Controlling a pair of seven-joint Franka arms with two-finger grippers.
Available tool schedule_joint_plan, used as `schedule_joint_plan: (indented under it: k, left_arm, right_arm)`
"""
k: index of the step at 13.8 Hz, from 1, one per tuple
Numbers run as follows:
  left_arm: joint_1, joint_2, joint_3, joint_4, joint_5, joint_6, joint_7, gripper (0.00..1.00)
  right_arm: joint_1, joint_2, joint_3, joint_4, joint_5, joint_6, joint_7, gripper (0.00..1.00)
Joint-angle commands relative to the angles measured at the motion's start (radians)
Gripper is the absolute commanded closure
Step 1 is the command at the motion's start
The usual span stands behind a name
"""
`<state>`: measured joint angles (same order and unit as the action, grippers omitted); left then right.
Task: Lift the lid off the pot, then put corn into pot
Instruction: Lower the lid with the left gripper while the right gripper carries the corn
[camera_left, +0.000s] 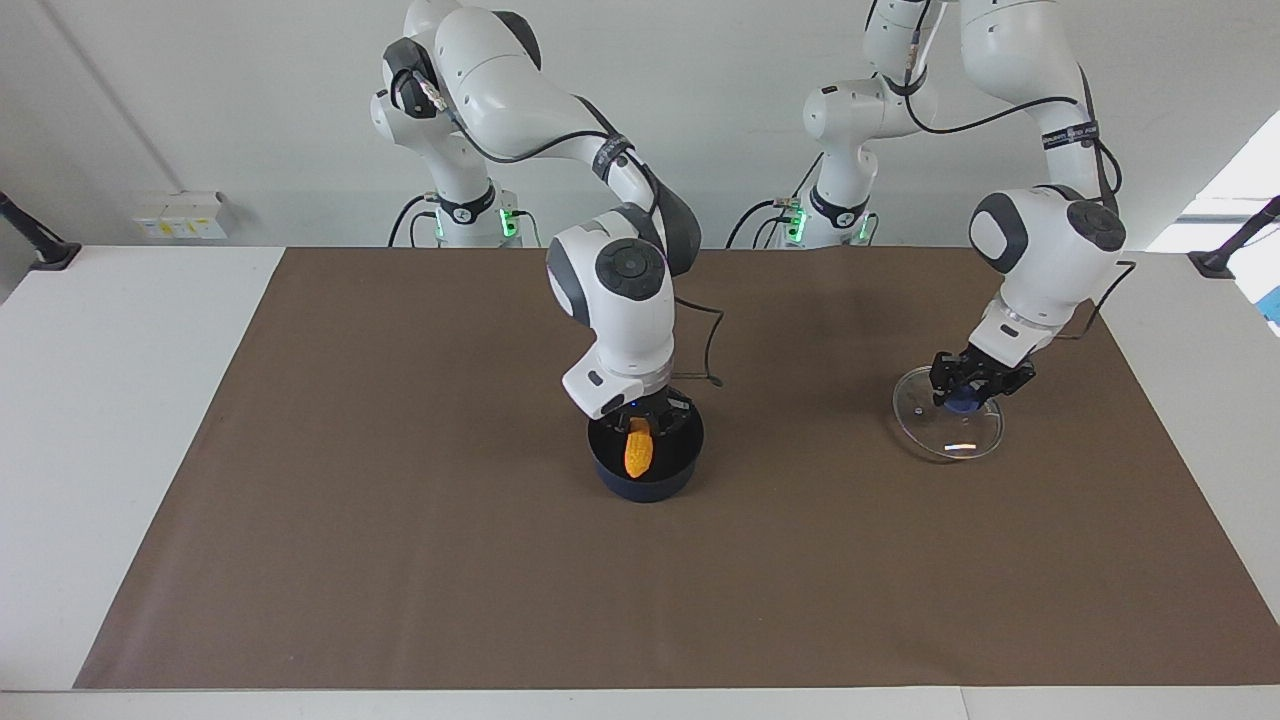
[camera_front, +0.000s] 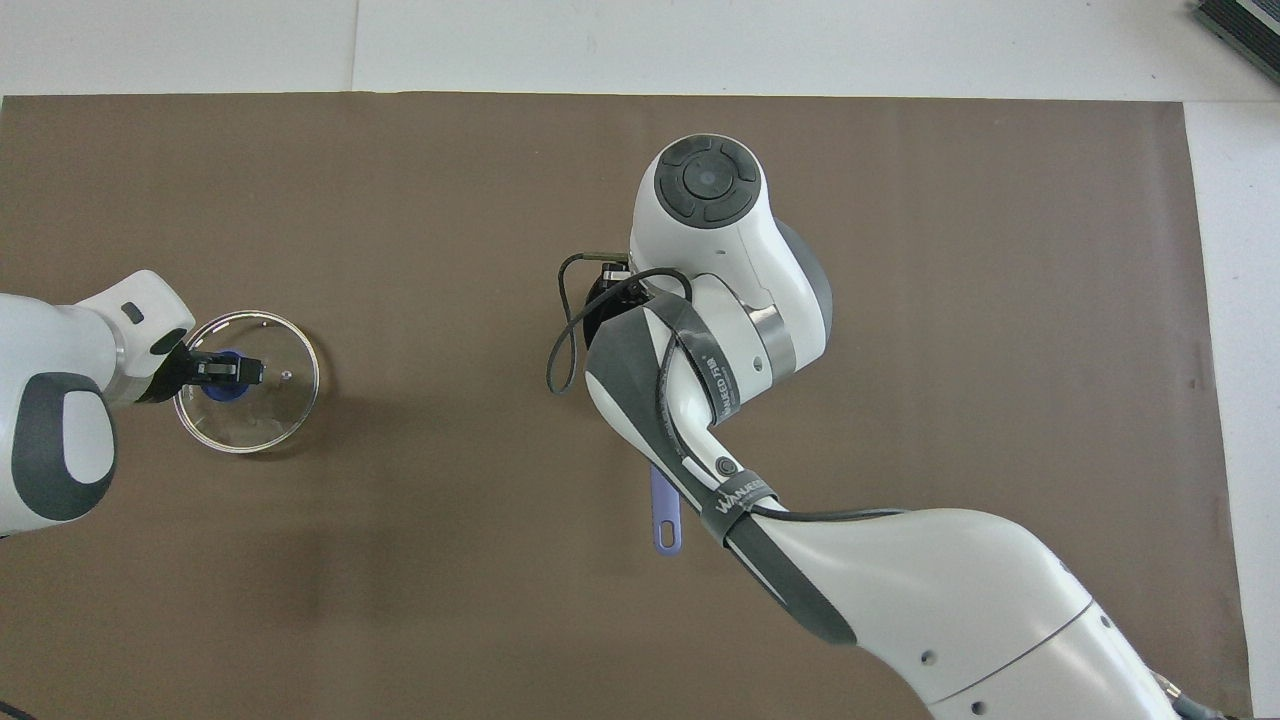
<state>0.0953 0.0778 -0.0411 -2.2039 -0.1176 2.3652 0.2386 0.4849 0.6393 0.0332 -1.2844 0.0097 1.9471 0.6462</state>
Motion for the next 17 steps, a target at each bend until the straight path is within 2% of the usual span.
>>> schedule_joint_plan:
  k: [1,10,13,14,17]
  left_arm:
    - [0.038,-0.039,-0.011,-0.053,-0.045,0.035,0.033,1.0]
    - [0.046,-0.024,-0.01,-0.053,-0.062,0.046,0.021,1.0]
    - [0.05,0.005,-0.01,-0.048,-0.091,0.058,0.021,1.0]
    - [0.052,0.008,-0.01,-0.042,-0.091,0.057,0.022,0.01]
    - [0.057,0.023,-0.01,-0.005,-0.091,0.039,0.024,0.0]
  right_arm:
    - [-0.005,-0.009,0.01,-0.03,0.012,0.033,0.004,1.0]
    - [0.007,0.002,0.011,-0.067,0.013,0.087,-0.037,1.0]
    - [0.006,0.003,0.011,-0.093,0.013,0.105,-0.042,1.0]
    - [0.003,0.002,0.011,-0.098,0.012,0.105,-0.045,1.0]
    - [0.003,0.002,0.011,-0.113,0.013,0.107,-0.046,1.0]
